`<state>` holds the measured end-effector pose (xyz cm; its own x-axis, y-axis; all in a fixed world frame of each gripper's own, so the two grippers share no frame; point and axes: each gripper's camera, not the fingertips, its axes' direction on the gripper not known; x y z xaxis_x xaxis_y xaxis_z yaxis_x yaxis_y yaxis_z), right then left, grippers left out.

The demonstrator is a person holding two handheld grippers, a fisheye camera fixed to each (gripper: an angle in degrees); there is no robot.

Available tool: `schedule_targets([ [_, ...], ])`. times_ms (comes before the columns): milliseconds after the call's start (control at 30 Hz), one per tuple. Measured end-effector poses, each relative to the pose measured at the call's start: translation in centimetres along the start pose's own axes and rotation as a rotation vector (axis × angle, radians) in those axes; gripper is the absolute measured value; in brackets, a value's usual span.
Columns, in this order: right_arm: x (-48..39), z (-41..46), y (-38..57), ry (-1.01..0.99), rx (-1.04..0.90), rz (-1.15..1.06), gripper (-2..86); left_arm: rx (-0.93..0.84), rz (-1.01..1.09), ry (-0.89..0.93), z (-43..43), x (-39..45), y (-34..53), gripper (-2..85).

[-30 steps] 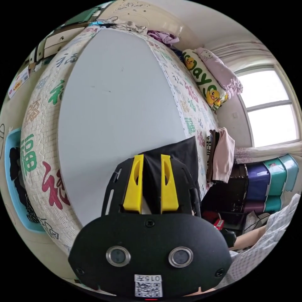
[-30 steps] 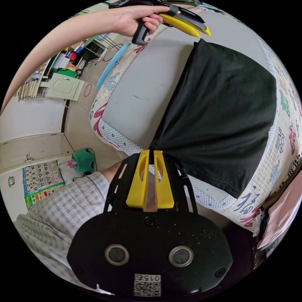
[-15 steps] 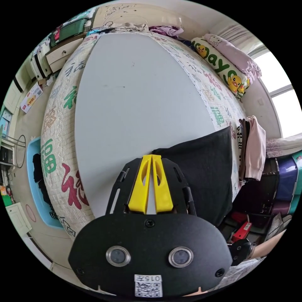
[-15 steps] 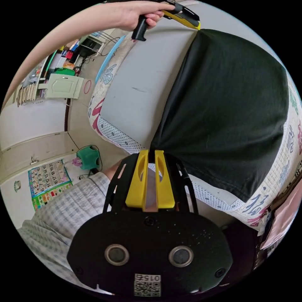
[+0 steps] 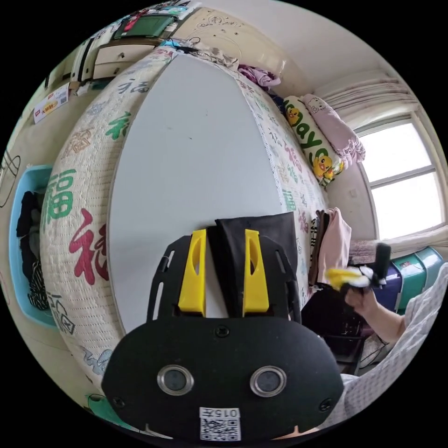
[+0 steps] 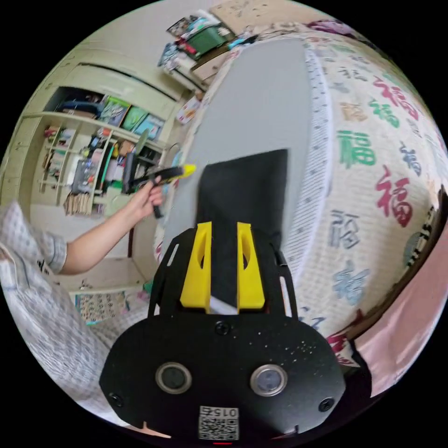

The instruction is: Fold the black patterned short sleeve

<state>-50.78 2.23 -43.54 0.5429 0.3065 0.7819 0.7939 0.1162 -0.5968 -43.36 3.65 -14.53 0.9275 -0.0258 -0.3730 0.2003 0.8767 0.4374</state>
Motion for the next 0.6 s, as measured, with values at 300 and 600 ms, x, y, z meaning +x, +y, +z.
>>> schedule_targets([
  [300,14.5,5.1,-3.5,-0.081,-0.022,0.046,15.2,-0.004,-0.067,0.084,3.2,-0.9,0.5,12.1],
  [600,20.8,2.5,4.7,-0.230,0.138,0.062,2.5,0.080,0.044,0.260,1.0,2.1,3.0,1.5],
])
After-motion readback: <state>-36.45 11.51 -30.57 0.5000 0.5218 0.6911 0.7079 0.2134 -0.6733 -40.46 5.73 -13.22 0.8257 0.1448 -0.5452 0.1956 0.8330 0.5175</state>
